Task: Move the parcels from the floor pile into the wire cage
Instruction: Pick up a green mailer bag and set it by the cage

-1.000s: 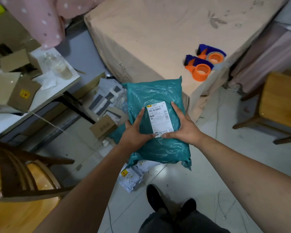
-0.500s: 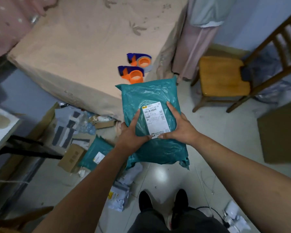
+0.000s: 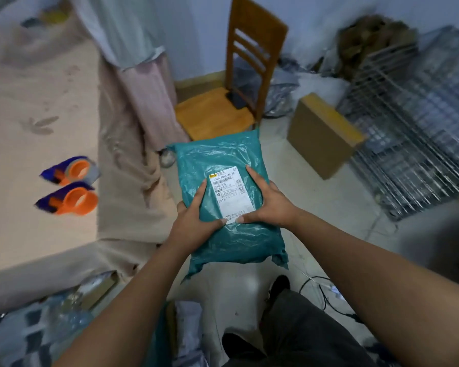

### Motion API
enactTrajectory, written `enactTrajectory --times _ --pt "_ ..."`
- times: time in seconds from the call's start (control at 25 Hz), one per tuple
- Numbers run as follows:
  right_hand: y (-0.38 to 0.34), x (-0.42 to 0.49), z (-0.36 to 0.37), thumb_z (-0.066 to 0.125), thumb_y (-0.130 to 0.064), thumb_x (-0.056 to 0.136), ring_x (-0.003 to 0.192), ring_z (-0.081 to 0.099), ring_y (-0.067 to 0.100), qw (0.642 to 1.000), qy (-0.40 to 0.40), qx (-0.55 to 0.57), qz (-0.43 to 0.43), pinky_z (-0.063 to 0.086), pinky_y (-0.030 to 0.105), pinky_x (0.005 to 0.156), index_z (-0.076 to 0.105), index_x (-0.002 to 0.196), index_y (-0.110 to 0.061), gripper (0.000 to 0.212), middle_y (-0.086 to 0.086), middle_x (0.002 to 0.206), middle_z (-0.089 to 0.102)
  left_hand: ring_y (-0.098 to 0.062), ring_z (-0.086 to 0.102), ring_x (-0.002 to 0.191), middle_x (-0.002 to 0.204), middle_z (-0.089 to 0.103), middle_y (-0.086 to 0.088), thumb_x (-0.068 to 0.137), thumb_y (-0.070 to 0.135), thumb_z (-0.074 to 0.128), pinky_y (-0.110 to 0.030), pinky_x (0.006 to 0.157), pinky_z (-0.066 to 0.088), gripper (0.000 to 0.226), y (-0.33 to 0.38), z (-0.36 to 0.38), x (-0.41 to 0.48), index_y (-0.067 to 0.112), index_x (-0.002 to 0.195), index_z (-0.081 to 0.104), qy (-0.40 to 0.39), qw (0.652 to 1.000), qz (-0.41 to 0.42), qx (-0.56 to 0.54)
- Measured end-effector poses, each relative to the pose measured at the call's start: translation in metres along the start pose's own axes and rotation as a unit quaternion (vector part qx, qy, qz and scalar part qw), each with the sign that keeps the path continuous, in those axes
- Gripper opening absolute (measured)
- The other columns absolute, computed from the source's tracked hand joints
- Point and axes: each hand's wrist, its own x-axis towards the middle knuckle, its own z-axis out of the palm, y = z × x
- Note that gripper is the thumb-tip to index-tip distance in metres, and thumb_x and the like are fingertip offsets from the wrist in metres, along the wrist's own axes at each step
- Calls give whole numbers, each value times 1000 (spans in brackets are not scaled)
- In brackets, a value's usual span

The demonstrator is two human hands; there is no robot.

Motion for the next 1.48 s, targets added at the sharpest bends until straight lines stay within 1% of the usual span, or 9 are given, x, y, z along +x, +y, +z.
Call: enactTrajectory --times 0.24,0.48,0.6,0.72,0.96,1.12,1.2,1.36,1.48 --pt "56 3 -87 96 -47 60 146 31 33 994 83 44 54 31 43 118 -1 153 -62 135 7 160 26 -34 50 128 143 30 -10 79 48 80 -37 104 44 107 93 52 70 70 147 1 -65 995 55 58" --pt "116 12 -173 96 -51 57 148 30 33 982 151 71 89 30 43 118 -3 154 -61 138 9 160 25 -33 45 135 153 27 -11 78 50 80 -39 108 42 108 184 113 137 72 146 0 -128 979 118 107" --pt "142 10 -207 96 -49 59 147 30 32 974 185 82 106 30 41 118 -2 155 -58 137 9 159 26 -35 48 132 147 30 -11 79 51 79 -39 107 42 107 221 142 164 68 149 -1 -154 967 143 140" --pt "164 12 -235 95 -47 63 145 32 35 961 216 100 137 33 44 117 -5 155 -58 136 12 157 26 -36 52 126 137 33 -10 79 51 79 -40 106 45 107 257 169 194 66 150 0 -187 954 165 167" --pt "196 30 -268 94 -47 64 146 31 32 929 287 153 177 33 44 117 -6 156 -56 135 12 159 25 -36 56 122 131 33 -5 77 50 80 -38 104 47 107 313 208 259 71 146 1 -258 921 213 200" --pt "214 50 -281 94 -51 59 145 33 29 893 346 207 201 34 40 117 -3 154 -61 136 7 157 29 -34 53 126 140 32 -6 78 50 80 -41 107 47 106 349 233 307 72 145 1 -311 889 247 229" --pt "221 61 -286 95 -50 58 144 35 26 874 371 229 212 34 34 114 -1 154 -61 136 5 153 31 -34 52 129 145 30 -8 78 51 80 -40 107 46 107 363 244 329 71 146 0 -329 873 262 246" --pt "229 85 -293 96 -44 61 140 37 24 856 395 240 231 32 27 108 0 156 -57 135 2 147 33 -33 50 132 148 27 -8 78 52 79 -40 108 44 107 373 259 367 72 145 -3 -359 854 274 258" --pt "238 112 -296 96 -42 63 143 35 25 851 395 253 238 30 28 111 0 156 -56 135 3 149 32 -33 48 133 149 26 -7 78 53 80 -40 109 43 107 373 267 396 74 144 -2 -368 854 260 259"
